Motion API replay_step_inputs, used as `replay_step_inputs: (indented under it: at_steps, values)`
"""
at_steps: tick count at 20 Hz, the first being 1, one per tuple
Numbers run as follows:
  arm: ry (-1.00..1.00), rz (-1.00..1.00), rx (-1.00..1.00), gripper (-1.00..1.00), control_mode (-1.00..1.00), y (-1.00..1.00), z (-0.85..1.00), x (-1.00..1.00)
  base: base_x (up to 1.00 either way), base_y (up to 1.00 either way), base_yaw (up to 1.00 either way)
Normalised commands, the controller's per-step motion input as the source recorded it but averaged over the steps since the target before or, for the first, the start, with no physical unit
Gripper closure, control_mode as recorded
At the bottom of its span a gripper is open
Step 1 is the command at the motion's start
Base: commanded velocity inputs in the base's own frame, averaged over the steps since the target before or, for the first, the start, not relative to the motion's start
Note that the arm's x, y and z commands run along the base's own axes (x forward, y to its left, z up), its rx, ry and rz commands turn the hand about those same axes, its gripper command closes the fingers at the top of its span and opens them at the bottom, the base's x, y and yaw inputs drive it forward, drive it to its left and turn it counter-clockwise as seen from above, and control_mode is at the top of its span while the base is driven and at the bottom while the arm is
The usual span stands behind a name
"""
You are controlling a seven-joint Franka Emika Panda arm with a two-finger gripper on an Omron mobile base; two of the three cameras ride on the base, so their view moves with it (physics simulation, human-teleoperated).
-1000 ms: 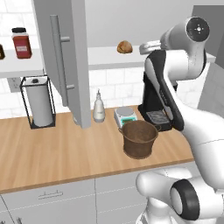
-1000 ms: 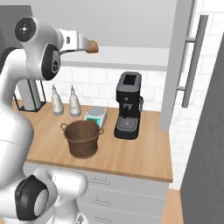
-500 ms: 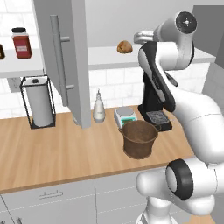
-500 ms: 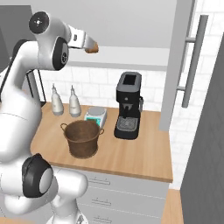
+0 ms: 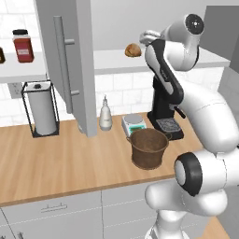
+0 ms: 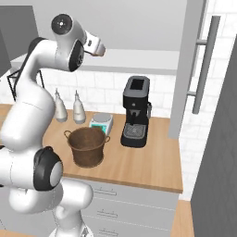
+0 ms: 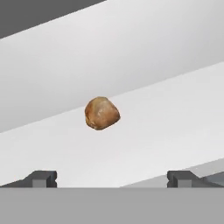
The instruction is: Open the cabinet, pick up the bread from the cabinet and place it in the basket. Then move the basket to the dining counter.
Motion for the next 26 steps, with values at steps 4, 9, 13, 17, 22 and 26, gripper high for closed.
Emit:
replay_step_inputs:
  at_steps: [4,9,13,17,22,26]
  values:
    - [0.00,0.07,0.07,-1.00,-1.00,0.00,0.00,0.58,0.00,0.00,0.00]
    - [0.00,0.05,0.00,-1.00,-1.00,0.00,-0.11,0.59,0.00,0.00,0.00]
    - [0.00,0.04,0.00,-1.00,-1.00,0.03,-0.13,0.52,0.00,0.00,0.00]
    - [0.00,0.05,0.00,-1.00,-1.00,0.09,-0.10,0.57,0.00,0.00,0.00]
    - [0.01,0.04,0.00,-1.00,-1.00,0.14,-0.01,0.64,0.00,0.00,0.00]
    - [0.02,0.04,0.00,-1.00,-1.00,0.01,-0.06,0.60,0.00,0.00,0.00]
